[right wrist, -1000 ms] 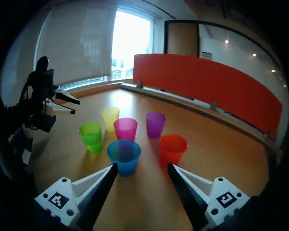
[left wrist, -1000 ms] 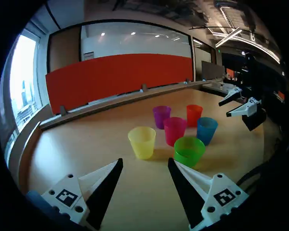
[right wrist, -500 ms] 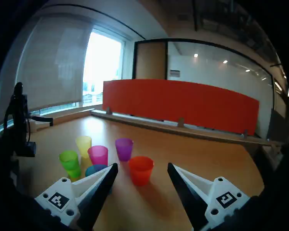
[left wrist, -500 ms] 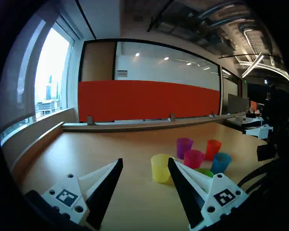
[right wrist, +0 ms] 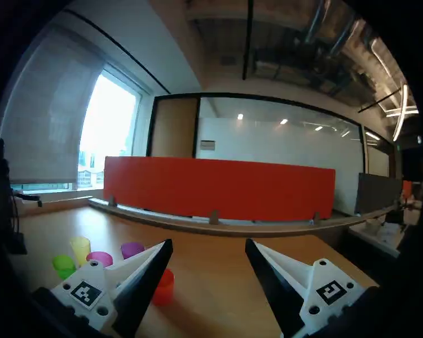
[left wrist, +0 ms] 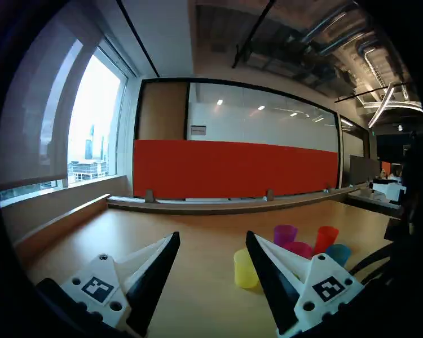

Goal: Pour water

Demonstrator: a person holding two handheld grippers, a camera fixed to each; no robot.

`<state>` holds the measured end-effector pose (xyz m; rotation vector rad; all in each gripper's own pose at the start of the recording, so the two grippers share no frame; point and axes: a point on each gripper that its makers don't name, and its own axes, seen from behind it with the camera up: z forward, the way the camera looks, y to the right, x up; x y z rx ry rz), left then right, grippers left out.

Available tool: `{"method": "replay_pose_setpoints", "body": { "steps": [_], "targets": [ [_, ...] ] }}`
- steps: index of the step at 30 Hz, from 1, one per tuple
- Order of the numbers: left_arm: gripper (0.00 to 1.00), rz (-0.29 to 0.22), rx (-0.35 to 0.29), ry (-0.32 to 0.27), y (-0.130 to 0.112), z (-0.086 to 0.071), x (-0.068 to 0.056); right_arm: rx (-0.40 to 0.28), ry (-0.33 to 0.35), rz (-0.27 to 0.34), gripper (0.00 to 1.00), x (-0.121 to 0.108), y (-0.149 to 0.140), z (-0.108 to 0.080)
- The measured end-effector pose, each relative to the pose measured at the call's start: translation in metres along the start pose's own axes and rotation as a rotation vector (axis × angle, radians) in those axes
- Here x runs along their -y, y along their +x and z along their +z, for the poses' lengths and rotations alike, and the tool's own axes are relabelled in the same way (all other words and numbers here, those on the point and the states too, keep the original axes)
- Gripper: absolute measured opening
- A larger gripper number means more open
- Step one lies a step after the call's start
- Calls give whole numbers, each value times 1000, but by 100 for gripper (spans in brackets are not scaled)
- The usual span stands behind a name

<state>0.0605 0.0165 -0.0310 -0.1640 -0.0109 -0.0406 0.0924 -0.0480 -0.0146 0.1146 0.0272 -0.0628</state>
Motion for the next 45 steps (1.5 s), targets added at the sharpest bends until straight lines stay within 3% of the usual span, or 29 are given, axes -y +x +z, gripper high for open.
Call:
{"method": "replay_pose_setpoints", "body": {
  "steps": [8, 14, 20, 29, 45],
  "targets": [
    [86, 7, -14, 58, -13, 7, 6, -37, -78, 27, 100, -19, -16, -2],
    [86, 36, -35, 69, -17, 10, 0, -31, -109, 30, 100, -30, -34, -5],
    [86, 16, -48, 63, -19, 15, -11, -14, -122, 26, 100, -36, -46, -9],
    [86, 19, -68, 101, -20, 23, -12, 5, -146, 32, 100, -47, -49, -11],
    [86, 40, -60, 139, -36, 22, 11, 37, -169, 54, 100, -54, -51, -15]
  ]
}}
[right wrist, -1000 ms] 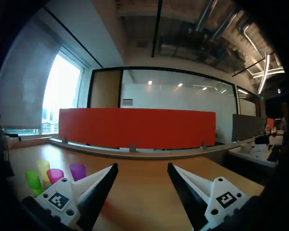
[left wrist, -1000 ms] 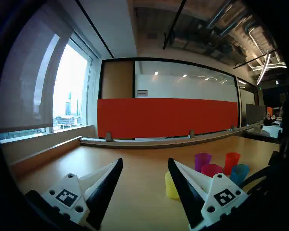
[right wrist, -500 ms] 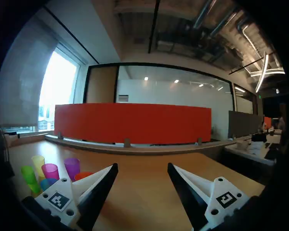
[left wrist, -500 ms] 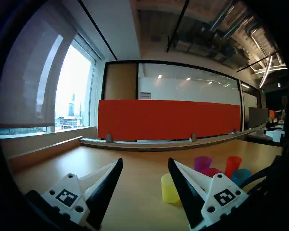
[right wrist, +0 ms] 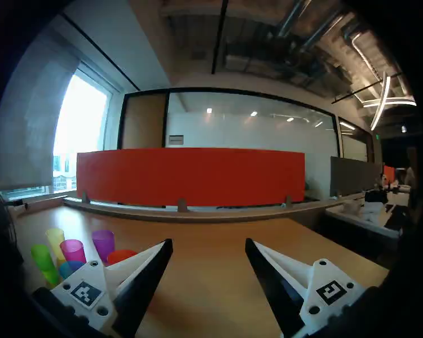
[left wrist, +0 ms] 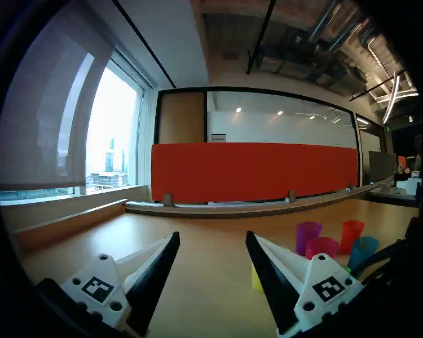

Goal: Pour water

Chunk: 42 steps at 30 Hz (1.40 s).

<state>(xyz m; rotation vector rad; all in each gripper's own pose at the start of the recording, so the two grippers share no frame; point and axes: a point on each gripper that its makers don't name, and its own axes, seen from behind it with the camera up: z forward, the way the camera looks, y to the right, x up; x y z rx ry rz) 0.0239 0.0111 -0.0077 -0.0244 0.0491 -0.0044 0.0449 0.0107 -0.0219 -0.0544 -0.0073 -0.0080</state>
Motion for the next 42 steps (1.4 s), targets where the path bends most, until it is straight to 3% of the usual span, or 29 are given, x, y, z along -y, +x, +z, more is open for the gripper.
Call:
{"method": "replay_pose_setpoints", "body": {
  "steps": [18, 42],
  "targets": [
    [86, -5, 41, -4, -24, 3, 5, 17, -5, -12, 100, 1, -1, -6],
    [86, 2, 48, -14, -25, 4, 3, -13, -10, -24, 100, -2, 4, -11]
  ]
}}
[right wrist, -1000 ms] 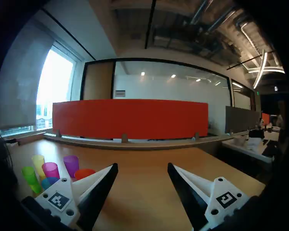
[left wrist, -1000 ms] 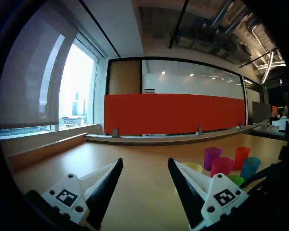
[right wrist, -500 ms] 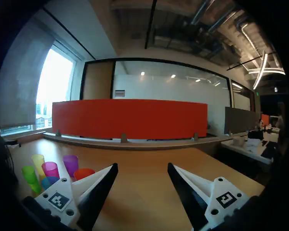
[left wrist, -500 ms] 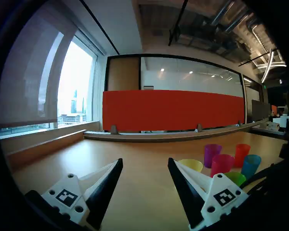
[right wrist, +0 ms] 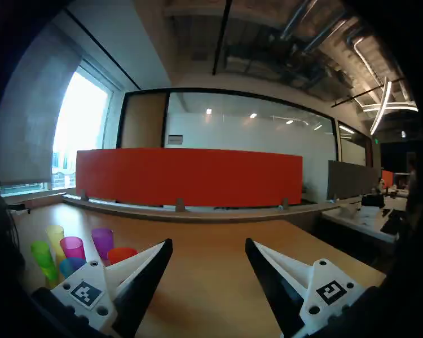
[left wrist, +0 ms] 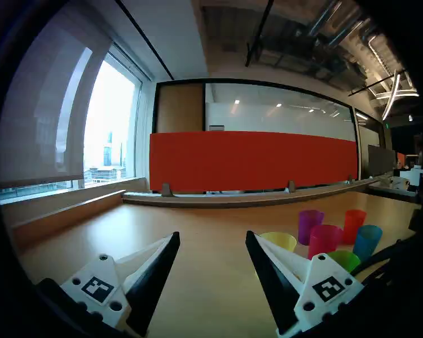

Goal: Pour water

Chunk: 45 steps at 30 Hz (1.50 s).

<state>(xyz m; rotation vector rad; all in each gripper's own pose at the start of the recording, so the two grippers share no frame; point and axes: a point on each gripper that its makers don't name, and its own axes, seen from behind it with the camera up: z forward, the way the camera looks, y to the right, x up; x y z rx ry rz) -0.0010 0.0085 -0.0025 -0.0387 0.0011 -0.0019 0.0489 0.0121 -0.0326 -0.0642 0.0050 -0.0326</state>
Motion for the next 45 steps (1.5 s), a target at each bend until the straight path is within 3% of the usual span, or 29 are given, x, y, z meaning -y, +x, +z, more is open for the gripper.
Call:
{"method": "replay_pose_setpoints", "body": {
  "steps": [17, 23, 35, 45],
  "targets": [
    [86, 0, 0, 0, 0, 0, 0, -87, 16, 36, 100, -11, 1, 3],
    [86, 0, 0, 0, 0, -1, 0, -115, 51, 51, 99, -5, -2, 7],
    [86, 0, 0, 0, 1, 0, 0, -100, 57, 88, 99, -4, -15, 24],
    [86, 0, 0, 0, 0, 0, 0, -61, 60, 101, 99, 10, -30, 27]
  ]
}}
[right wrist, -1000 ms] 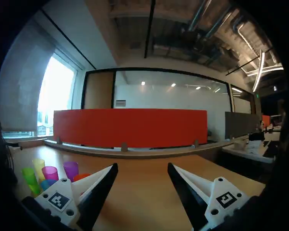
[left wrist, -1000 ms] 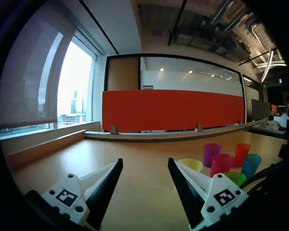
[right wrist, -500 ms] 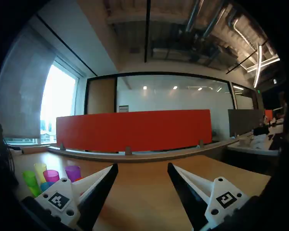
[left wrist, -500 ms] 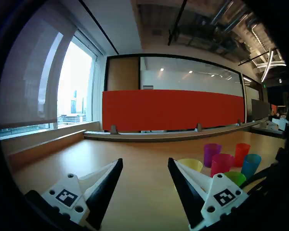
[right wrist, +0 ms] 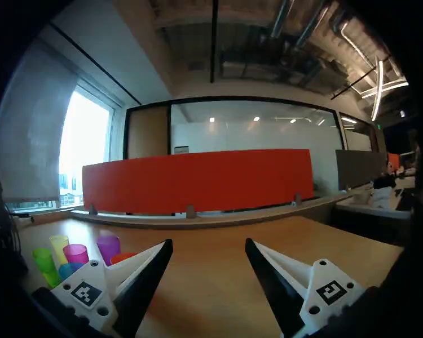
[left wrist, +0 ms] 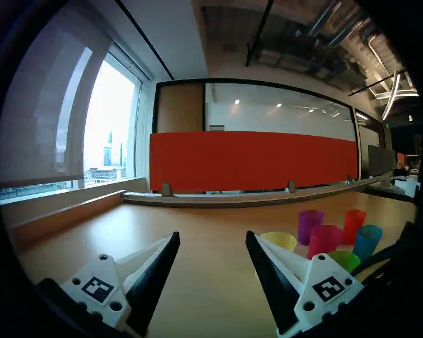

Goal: Pour water

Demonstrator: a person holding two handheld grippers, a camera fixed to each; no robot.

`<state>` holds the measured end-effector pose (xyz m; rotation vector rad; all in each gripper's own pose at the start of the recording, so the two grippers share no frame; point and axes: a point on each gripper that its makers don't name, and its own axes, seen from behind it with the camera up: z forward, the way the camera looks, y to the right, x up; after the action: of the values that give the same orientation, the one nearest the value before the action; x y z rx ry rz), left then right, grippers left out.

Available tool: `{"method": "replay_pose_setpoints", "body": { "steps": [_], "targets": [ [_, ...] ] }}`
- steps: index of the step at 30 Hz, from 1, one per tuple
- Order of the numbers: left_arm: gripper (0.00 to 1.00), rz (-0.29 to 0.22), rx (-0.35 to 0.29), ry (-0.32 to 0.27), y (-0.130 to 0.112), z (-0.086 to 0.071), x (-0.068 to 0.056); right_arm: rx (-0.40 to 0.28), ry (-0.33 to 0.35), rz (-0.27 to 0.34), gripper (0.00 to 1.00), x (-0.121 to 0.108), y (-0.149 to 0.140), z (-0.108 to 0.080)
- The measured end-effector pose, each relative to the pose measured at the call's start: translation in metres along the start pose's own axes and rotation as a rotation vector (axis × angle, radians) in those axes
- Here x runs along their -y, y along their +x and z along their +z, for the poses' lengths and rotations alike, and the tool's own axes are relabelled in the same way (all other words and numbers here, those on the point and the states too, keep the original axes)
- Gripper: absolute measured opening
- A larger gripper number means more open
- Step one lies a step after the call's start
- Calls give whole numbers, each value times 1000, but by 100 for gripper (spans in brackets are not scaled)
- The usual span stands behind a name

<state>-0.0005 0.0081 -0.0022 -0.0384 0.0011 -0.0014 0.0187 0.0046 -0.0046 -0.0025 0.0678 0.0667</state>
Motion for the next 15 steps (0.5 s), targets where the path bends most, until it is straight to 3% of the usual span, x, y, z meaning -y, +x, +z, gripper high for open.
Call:
{"method": "replay_pose_setpoints", "body": {
  "steps": [15],
  "targets": [
    [86, 0, 0, 0, 0, 0, 0, 41, -2, -45, 99, 7, -16, 3]
  ]
}}
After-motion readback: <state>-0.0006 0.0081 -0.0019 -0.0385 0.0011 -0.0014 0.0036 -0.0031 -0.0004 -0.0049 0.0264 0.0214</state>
